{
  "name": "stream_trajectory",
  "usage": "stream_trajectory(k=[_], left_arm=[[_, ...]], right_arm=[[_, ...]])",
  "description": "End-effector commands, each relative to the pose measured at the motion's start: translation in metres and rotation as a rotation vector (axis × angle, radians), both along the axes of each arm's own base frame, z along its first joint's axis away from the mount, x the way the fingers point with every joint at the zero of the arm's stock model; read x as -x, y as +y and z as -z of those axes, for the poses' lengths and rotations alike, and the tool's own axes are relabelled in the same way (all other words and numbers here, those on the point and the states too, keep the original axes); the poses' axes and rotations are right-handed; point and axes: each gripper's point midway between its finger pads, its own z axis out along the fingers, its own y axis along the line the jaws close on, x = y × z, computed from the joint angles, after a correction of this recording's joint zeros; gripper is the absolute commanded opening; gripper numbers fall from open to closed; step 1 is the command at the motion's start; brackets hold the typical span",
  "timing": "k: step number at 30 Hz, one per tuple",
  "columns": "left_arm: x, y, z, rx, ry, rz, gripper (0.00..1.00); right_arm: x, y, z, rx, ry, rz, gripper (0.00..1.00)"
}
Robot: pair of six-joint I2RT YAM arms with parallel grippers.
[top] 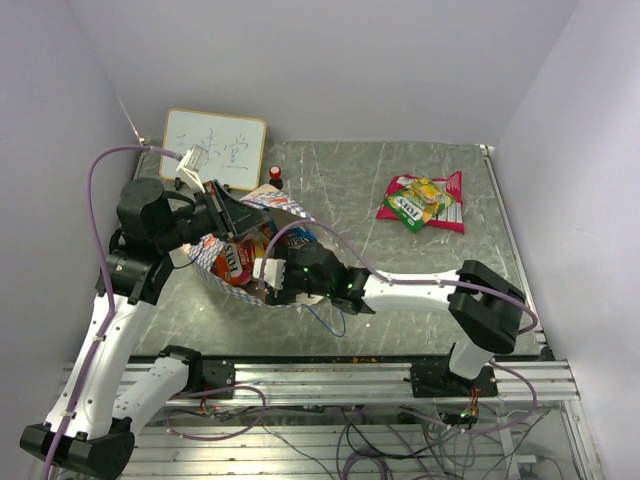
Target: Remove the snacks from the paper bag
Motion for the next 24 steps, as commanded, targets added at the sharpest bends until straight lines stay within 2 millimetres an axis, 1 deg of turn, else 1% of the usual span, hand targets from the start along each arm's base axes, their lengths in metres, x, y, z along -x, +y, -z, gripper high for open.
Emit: stream_trajectory(k=[1,4,7,9,11,13,15,20,24], left_arm=[[0.009,-0.001,-0.023,0.001,-0.077,0.023,0.07],[0.01,-0.001,-0.023,0.0,-0.078,0.028,0.07],[0.012,-0.001,-0.024,0.0,-0.082,0.027,0.07],[0.013,0.0,-0.025,0.0,-0.085,0.028,0.07],[0.015,0.0,-0.024,-0.002,-0.085,0.028,0.07],[0.014,0.001,-0.022,-0.006,-0.086,0.025,0.07],[0.013,0.001,-0.02,-0.004,-0.084,0.022,0.07],[0.013,0.001,-0.021,-0.007,-0.081,0.018,0.07],[0.009,0.001,-0.021,-0.007,-0.092,0.008,0.07]], right_arm=[[-0.012,0.006,0.004,0.049,-0.08,-0.017,0.7],[-0.024,0.009,0.008,0.036,-0.1,0.033,0.69],[-0.035,0.01,0.018,0.035,-0.112,0.092,0.69],[-0.045,0.008,0.019,0.028,-0.131,0.143,0.69],[-0.052,0.009,0.013,-0.014,-0.136,0.178,0.68],[-0.052,0.012,0.007,-0.054,-0.12,0.163,0.62],[-0.05,0.013,0.001,-0.095,-0.099,0.145,0.51],[-0.051,0.009,-0.015,-0.161,-0.027,0.158,0.27],[-0.046,0.003,-0.027,-0.192,0.0,0.152,0.21]])
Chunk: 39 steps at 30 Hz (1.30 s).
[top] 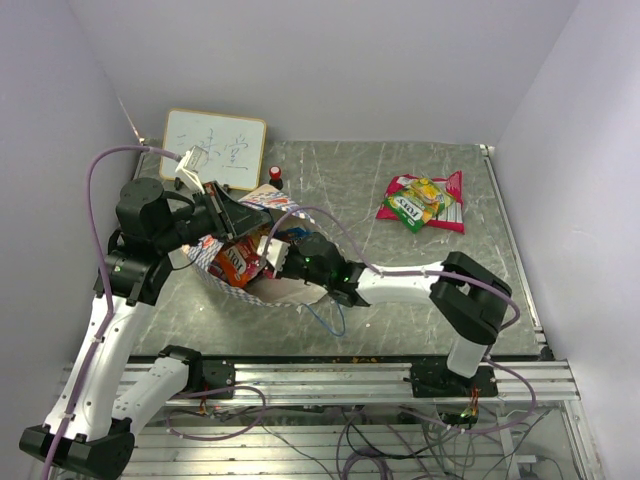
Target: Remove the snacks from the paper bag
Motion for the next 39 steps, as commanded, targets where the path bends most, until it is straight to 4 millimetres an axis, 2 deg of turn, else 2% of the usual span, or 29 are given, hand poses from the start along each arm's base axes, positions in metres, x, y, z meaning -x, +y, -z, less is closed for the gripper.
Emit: stream_trajectory(k=[1,5,7,8,12,16,19,25,29,33,39], left_arm=[[0.007,-0.002,-0.024,0.016,-0.096,0.022,0.07],[0.005,-0.001,-0.021,-0.013,-0.097,0.02,0.07],[0.003,0.0,-0.018,-0.022,-0.096,0.014,0.07],[0.002,0.0,-0.017,-0.025,-0.094,0.012,0.07],[-0.003,0.001,-0.013,-0.035,-0.08,-0.007,0.07],[-0.009,0.005,-0.008,-0.052,-0.06,-0.046,0.07],[-0.017,0.009,0.0,-0.08,-0.045,-0.081,0.07],[-0.023,0.009,0.005,-0.107,-0.036,-0.089,0.07],[-0.026,0.012,0.003,-0.11,-0.034,-0.113,0.07],[-0.027,0.011,-0.002,-0.095,-0.036,-0.115,0.07],[-0.032,0.01,-0.001,-0.071,-0.029,-0.127,0.07]], right_arm=[[0.007,0.001,-0.043,-0.134,0.012,-0.023,0.18],[0.023,-0.001,-0.052,-0.143,0.048,-0.084,0.12],[0.029,-0.003,-0.055,-0.132,0.073,-0.101,0.02],[0.031,-0.005,-0.056,-0.127,0.087,-0.1,0.0],[0.047,-0.012,-0.059,-0.097,0.145,-0.141,0.0],[0.056,-0.028,-0.075,-0.116,0.18,-0.115,0.0],[0.059,-0.044,-0.082,-0.146,0.2,-0.059,0.0],[0.065,-0.059,-0.105,-0.267,0.286,0.021,0.0],[0.061,-0.073,-0.126,-0.324,0.286,0.099,0.0],[0.063,-0.088,-0.146,-0.305,0.242,0.112,0.0],[0.054,-0.123,-0.201,-0.311,0.116,0.2,0.0]])
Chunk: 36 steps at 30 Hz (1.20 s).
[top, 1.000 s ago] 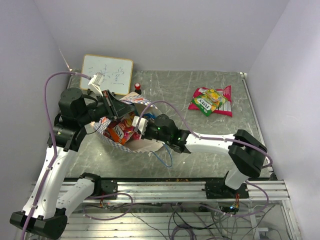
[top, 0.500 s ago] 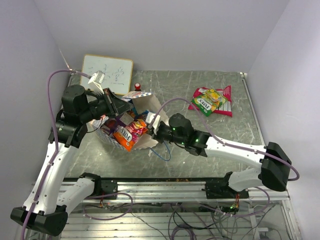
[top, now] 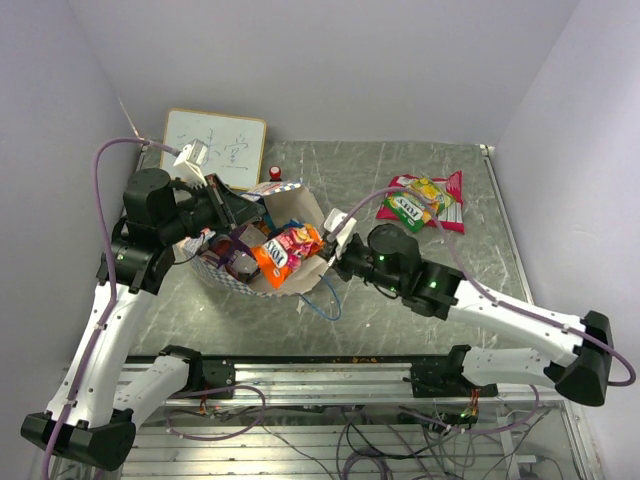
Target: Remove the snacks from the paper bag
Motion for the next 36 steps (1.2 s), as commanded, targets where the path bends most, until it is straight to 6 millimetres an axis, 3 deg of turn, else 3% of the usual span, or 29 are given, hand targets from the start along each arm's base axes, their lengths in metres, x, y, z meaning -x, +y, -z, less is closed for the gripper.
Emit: stream_trajectory(k=[1,6,11,15,19,25,31,36], left_arm=[[-0.003,-0.002,-0.017,0.025,-0.052,-0.009,0.07],[-0.012,0.0,-0.016,-0.001,-0.045,-0.029,0.07],[-0.019,0.007,0.0,-0.061,0.014,-0.073,0.07],[-0.023,0.014,0.012,-0.109,0.05,-0.106,0.07],[-0.024,0.014,0.014,-0.128,0.056,-0.097,0.07],[-0.02,0.01,0.007,-0.123,0.029,-0.06,0.07],[-0.019,-0.004,-0.012,-0.056,-0.029,0.016,0.07],[-0.014,-0.009,-0.016,-0.047,-0.018,0.058,0.07]], right_arm=[[-0.014,-0.026,-0.075,-0.054,-0.124,0.12,0.0],[-0.028,-0.066,-0.11,-0.06,-0.244,0.282,0.0],[-0.044,-0.11,-0.137,-0.123,-0.36,0.49,0.0],[-0.065,-0.149,-0.141,-0.19,-0.393,0.697,0.0],[-0.099,-0.203,-0.134,-0.25,-0.362,0.923,0.0],[-0.153,-0.258,-0.092,-0.065,-0.326,1.121,0.0],[-0.216,-0.337,-0.005,0.127,-0.108,1.302,0.0],[-0.242,-0.35,0.031,0.191,-0.079,1.297,0.0]])
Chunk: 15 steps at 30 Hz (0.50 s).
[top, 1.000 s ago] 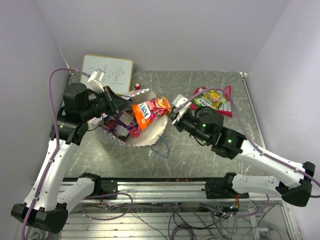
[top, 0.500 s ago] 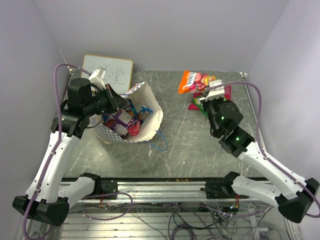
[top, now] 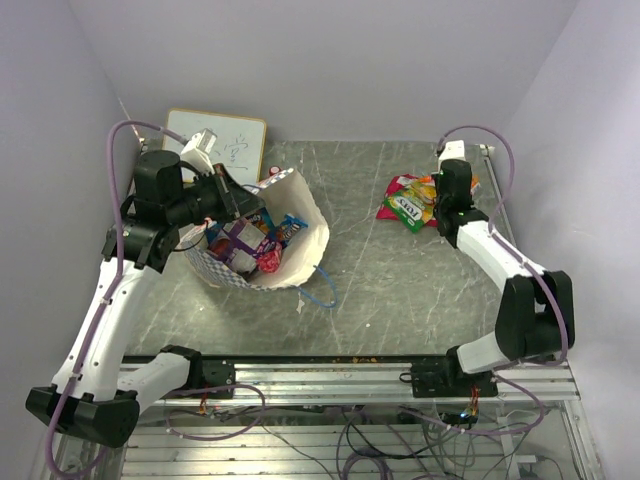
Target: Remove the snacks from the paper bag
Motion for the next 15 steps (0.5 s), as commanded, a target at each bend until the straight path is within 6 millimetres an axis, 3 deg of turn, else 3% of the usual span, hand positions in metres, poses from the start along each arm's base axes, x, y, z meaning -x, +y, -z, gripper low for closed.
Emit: stream_trajectory(k=[1,2,9,15], left_arm=[[0.008,-0.011,-0.027,0.046,-0.076,0.081,0.07],[0.01,-0.011,-0.027,0.049,-0.079,0.081,0.07],[0.022,-0.013,-0.039,0.068,-0.103,0.114,0.07],[0.033,-0.015,-0.048,0.067,-0.134,0.172,0.07]], right_arm=[[-0.027,0.006,-0.015,-0.021,-0.097,-0.05,0.0],[-0.026,0.004,0.001,-0.003,-0.067,-0.052,0.0],[-0.033,-0.008,0.055,0.026,0.012,-0.04,0.0],[-0.03,0.01,0.101,-0.085,0.101,-0.09,0.0]])
